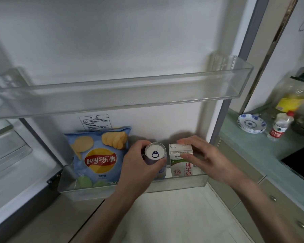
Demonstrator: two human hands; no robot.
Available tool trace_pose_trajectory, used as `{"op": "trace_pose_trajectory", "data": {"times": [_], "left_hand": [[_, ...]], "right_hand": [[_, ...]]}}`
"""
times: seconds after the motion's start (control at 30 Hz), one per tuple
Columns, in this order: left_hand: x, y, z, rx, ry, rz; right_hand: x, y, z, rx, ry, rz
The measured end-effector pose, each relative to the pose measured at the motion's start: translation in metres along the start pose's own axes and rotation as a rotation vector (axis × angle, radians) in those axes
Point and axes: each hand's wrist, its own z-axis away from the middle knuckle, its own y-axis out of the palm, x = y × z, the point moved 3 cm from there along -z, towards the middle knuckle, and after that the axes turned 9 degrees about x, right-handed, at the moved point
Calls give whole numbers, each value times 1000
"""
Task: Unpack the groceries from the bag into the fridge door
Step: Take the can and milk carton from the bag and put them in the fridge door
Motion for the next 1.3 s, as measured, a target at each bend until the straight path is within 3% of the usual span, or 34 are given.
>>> {"op": "trace_pose_trajectory", "data": {"times": [0.5, 0.87, 1.1, 1.3], "left_hand": [[-4, -2, 4, 25, -3, -6], [-25, -15, 25, -51, 277, -466], [-37, -16, 34, -57, 566, -698], [-52, 20, 50, 33, 739, -609]], "right_hand": [[11, 1, 6, -35, 11, 93], [70, 33, 39, -406, 7, 692], [106, 45, 87, -617, 245, 836], [126, 50, 156, -724, 576, 995]]}}
